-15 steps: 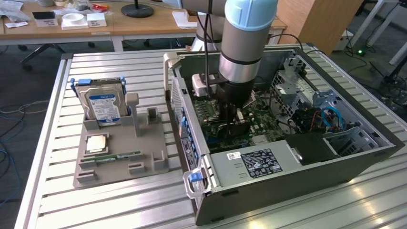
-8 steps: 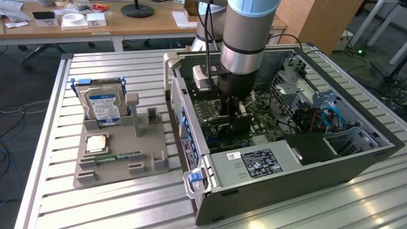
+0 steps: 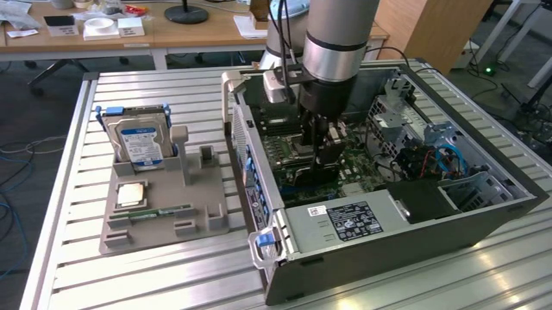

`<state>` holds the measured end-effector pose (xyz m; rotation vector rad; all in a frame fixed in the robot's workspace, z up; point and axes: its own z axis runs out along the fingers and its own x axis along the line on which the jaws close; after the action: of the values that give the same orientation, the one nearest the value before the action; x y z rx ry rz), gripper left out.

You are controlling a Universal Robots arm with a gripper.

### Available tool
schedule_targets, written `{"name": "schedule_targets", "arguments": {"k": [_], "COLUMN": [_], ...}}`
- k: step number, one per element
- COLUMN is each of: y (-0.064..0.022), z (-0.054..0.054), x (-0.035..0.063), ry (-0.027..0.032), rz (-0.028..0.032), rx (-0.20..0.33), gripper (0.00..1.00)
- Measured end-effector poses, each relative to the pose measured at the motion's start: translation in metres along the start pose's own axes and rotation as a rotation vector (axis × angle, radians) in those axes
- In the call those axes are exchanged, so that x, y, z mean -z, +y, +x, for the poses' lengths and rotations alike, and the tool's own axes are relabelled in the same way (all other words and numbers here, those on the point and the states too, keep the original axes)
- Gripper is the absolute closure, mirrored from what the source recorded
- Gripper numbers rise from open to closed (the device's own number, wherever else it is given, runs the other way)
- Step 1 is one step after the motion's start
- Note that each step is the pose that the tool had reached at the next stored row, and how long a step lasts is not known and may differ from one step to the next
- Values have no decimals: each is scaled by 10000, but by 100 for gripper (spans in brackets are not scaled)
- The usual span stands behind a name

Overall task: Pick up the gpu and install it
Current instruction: 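Insert the gpu into the slot, then press down on the gpu until it lock into place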

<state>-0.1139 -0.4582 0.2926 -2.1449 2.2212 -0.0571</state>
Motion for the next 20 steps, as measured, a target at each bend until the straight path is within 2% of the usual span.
{"name": "schedule_targets", "arguments": {"k": [2, 4, 5, 20], "y": [-15, -25, -28, -28], "z": [-4, -6, -7, -7], "x": [235, 402, 445, 448], "ry": [0, 1, 2, 0], "rz": [0, 0, 0, 0], "rx": [0, 0, 0, 0], "gripper": [37, 37, 37, 37]}}
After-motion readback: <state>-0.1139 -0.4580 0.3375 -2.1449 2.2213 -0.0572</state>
